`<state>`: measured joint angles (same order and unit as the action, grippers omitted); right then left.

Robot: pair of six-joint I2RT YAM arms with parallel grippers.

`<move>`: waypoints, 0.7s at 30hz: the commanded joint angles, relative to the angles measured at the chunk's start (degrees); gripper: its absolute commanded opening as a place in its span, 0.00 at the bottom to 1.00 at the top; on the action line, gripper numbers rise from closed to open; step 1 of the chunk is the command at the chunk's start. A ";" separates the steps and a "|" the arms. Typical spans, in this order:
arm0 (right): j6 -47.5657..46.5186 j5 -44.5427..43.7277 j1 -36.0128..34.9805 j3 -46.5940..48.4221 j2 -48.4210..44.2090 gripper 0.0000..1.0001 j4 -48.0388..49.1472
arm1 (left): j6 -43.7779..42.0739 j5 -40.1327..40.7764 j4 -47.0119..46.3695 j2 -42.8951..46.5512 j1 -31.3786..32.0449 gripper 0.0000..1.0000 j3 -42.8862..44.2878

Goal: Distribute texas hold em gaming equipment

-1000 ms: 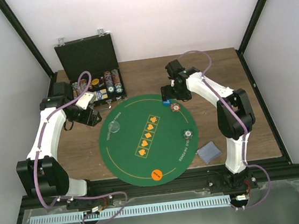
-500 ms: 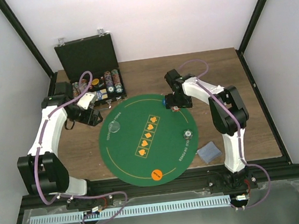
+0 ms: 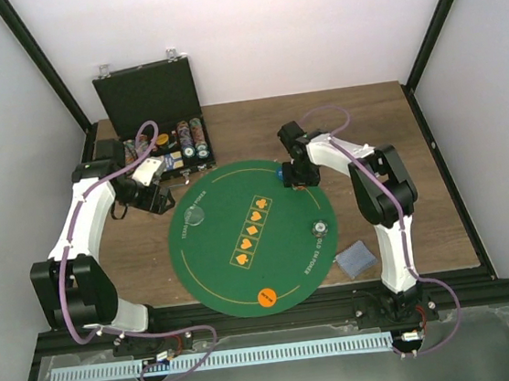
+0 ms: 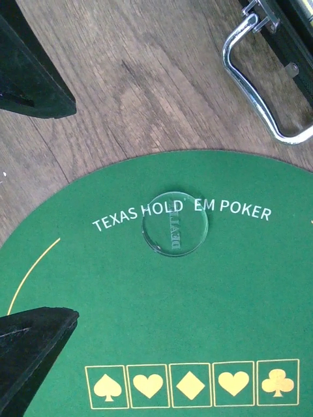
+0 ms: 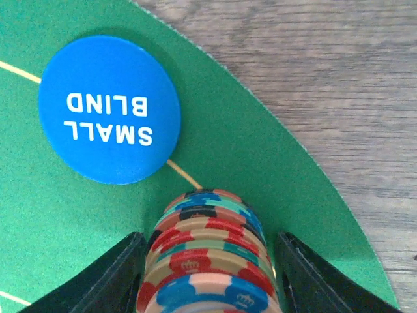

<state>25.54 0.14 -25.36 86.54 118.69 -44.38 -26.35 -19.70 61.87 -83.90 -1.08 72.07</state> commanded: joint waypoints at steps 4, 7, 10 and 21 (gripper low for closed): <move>-1.04 -1.79 -0.39 4.18 3.68 0.48 -0.65 | -0.99 -0.16 -0.43 -0.30 0.18 0.81 1.50; -1.75 -1.43 -0.39 5.64 5.13 0.47 -1.46 | -0.99 -0.01 -0.58 -0.43 0.16 0.81 1.52; -2.13 -2.37 -0.37 6.35 5.68 0.47 -1.87 | -0.99 -0.07 -0.69 -0.48 0.20 0.81 1.49; -4.21 -1.33 -0.30 8.89 6.84 0.49 -2.85 | -1.00 0.02 -0.61 -0.58 0.14 0.81 1.86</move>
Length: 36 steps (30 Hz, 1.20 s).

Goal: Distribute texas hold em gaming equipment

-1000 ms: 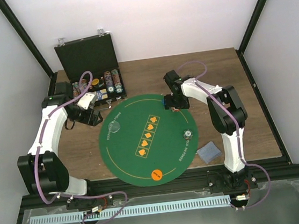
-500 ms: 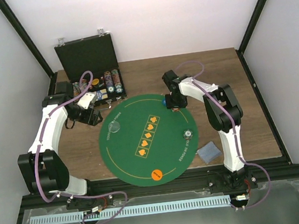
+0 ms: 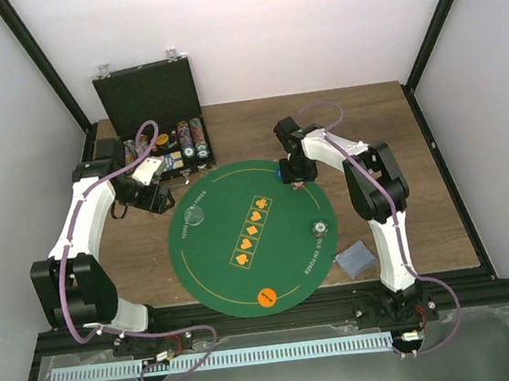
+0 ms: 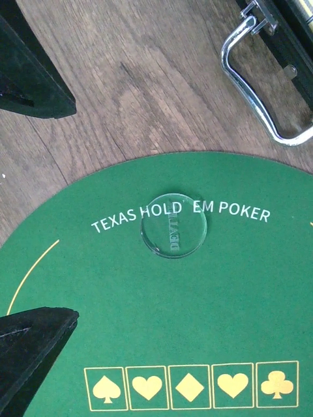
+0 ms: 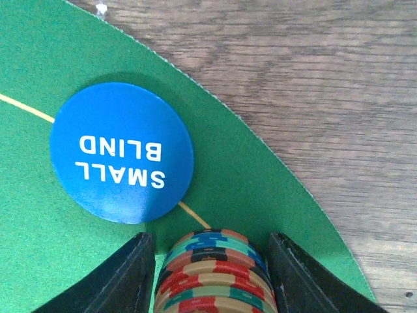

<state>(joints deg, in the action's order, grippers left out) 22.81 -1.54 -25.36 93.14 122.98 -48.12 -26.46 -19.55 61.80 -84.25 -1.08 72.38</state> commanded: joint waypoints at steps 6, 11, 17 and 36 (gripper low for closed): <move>-2.65 1.06 -0.39 5.21 2.02 0.64 -1.18 | -1.13 -0.14 -0.54 0.46 0.19 0.81 0.87; -4.48 0.50 -0.39 9.39 -1.59 0.72 -5.41 | -1.11 -0.18 -0.56 0.51 0.17 0.81 1.10; -8.47 2.87 -1.04 6.98 -10.97 0.82 -11.23 | -1.08 -0.48 -0.45 1.00 0.15 0.81 1.01; -1.49 1.06 -8.14 -29.90 -26.97 1.00 -11.65 | -0.79 -1.10 -0.10 2.66 0.28 0.81 0.42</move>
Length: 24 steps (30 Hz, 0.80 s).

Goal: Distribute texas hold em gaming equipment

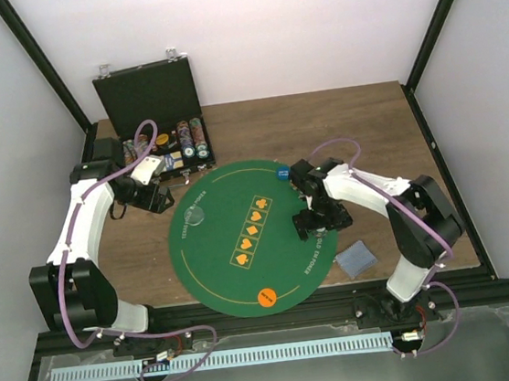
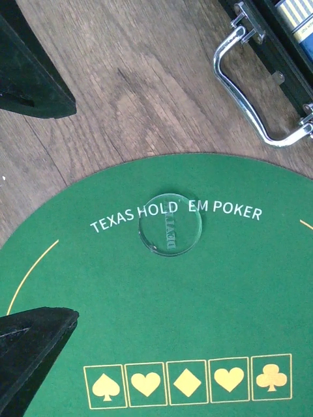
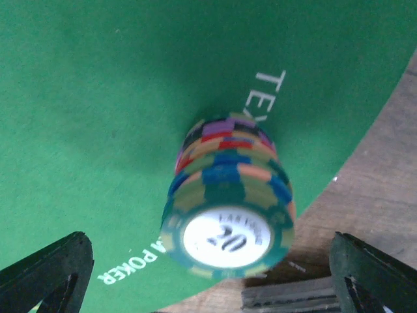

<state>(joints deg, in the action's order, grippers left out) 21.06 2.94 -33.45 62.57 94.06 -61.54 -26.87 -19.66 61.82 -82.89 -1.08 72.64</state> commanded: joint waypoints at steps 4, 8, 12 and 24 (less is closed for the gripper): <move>-0.70 -3.76 0.25 -0.69 4.09 1.00 4.63 | -0.42 -0.72 -0.04 1.48 0.27 0.81 -0.07; -2.50 -1.26 1.51 -2.44 5.25 0.95 8.41 | -0.39 -0.51 -0.21 1.29 0.24 0.81 -0.13; -3.20 -0.24 2.35 -3.68 5.57 0.75 10.26 | -0.15 -0.37 -0.21 0.82 0.29 0.81 0.41; -3.65 -0.19 2.43 -3.21 6.88 0.55 11.38 | -0.24 -0.12 -0.39 0.80 0.23 0.81 0.41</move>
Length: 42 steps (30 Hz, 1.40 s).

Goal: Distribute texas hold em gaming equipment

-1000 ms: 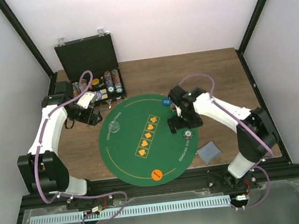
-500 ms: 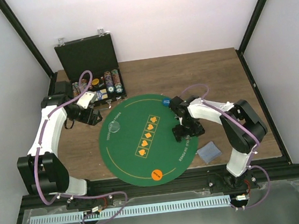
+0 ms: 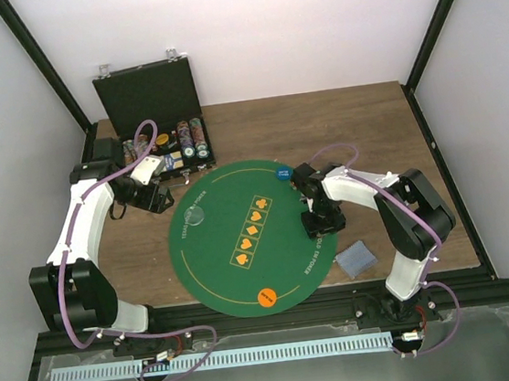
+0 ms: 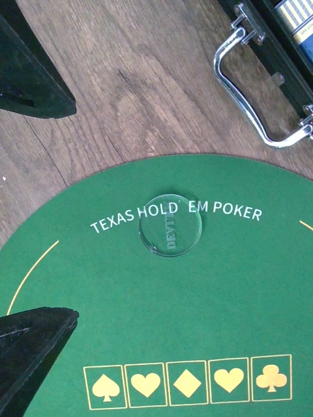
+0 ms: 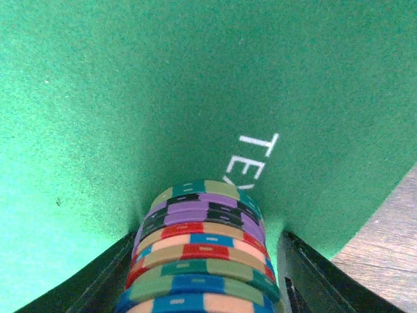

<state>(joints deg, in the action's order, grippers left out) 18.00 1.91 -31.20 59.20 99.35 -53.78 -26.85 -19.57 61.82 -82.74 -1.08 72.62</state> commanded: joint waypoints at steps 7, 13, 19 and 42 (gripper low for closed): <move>-0.99 2.57 0.17 -0.73 1.72 0.43 4.80 | -0.33 -0.07 -0.47 0.75 0.28 0.81 0.34; -1.05 5.02 -0.25 -2.12 0.42 0.28 5.62 | -0.41 -0.02 -0.60 0.83 0.25 0.81 0.25; -0.30 8.28 -4.27 -2.66 -0.25 0.13 5.27 | -0.40 0.08 -0.56 1.09 0.24 0.81 0.28; 9.70 15.73 -34.48 -1.13 3.92 0.10 -1.84 | -0.58 -0.11 -0.39 1.79 0.29 0.81 0.33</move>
<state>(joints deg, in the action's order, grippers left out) 25.21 6.66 -61.25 58.83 99.53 -55.61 -26.87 -19.35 61.80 -82.41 -1.08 72.62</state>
